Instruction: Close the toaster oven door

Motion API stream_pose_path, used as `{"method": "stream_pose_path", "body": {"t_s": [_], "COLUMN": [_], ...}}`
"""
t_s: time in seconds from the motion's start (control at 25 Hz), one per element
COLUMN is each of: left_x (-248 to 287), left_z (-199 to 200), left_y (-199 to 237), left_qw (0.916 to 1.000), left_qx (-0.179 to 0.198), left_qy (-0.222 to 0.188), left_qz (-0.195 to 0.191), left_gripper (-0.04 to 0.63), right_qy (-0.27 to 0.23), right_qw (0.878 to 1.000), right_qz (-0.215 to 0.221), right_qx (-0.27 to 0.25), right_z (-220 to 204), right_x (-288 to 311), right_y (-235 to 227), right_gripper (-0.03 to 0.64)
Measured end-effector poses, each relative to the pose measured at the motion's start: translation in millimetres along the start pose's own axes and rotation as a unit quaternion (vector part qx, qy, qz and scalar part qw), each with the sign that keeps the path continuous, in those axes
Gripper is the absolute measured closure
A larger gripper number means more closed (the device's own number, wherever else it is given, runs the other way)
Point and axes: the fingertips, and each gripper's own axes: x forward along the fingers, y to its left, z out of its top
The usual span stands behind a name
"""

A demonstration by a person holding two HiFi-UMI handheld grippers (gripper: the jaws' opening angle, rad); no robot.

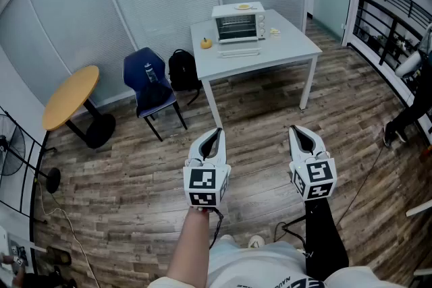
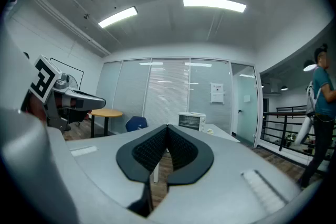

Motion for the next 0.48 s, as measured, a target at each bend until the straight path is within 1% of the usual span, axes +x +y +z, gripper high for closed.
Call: {"method": "stream_pose_path", "body": {"t_s": [0.24, 0.48], "left_x": [-2.7, -3.1], "left_z": [9.5, 15.5], "left_y": [-6.0, -13.0], "left_qw": [1.0, 0.9997], "left_qx": [0.002, 0.011], "left_qy": [-0.007, -0.021], "left_qz": [0.001, 0.008], "left_gripper": [0.54, 0.54], "right_qy": [-0.001, -0.015], "right_qw": [1.0, 1.0], "right_qz": [0.001, 0.0], "right_qx": [-0.002, 0.017], "right_z": [-0.7, 1.6], "right_x": [-8.3, -13.9], "right_y": [-1.9, -8.3], "right_gripper": [0.615, 0.615]}}
